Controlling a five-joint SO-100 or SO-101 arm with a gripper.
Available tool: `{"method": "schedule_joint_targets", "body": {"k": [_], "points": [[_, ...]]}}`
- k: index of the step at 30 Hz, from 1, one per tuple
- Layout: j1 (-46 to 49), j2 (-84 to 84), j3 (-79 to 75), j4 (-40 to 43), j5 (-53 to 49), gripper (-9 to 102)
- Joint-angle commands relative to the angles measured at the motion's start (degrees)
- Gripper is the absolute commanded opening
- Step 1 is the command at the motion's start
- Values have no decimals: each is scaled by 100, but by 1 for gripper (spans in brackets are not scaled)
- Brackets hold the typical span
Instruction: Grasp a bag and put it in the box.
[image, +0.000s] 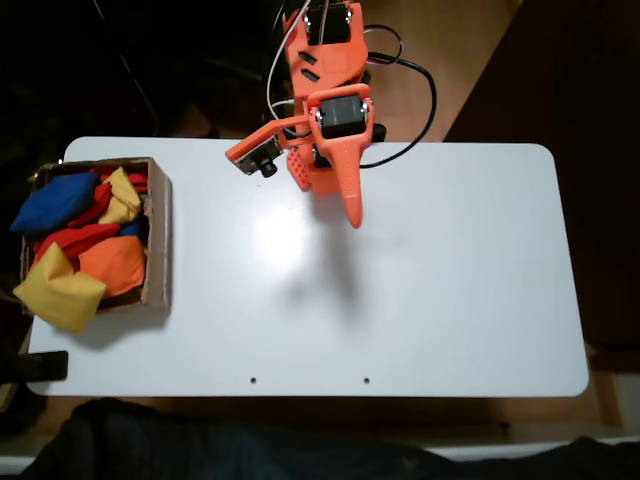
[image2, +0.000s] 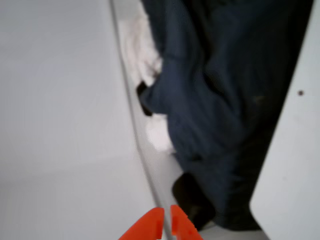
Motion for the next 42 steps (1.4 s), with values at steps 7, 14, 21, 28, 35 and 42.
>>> {"method": "schedule_joint_targets", "body": {"k": [7, 14, 21, 28, 35, 42], "points": [[-26, 483, 1151, -141, 26, 0], [53, 1204, 2312, -281, 0, 0], [246, 1731, 3190, -316, -35, 0], [483, 1995, 3814, -290, -158, 0], [589, 1995, 4219, -246, -176, 0], [589, 1995, 4526, -141, -264, 0]]}}
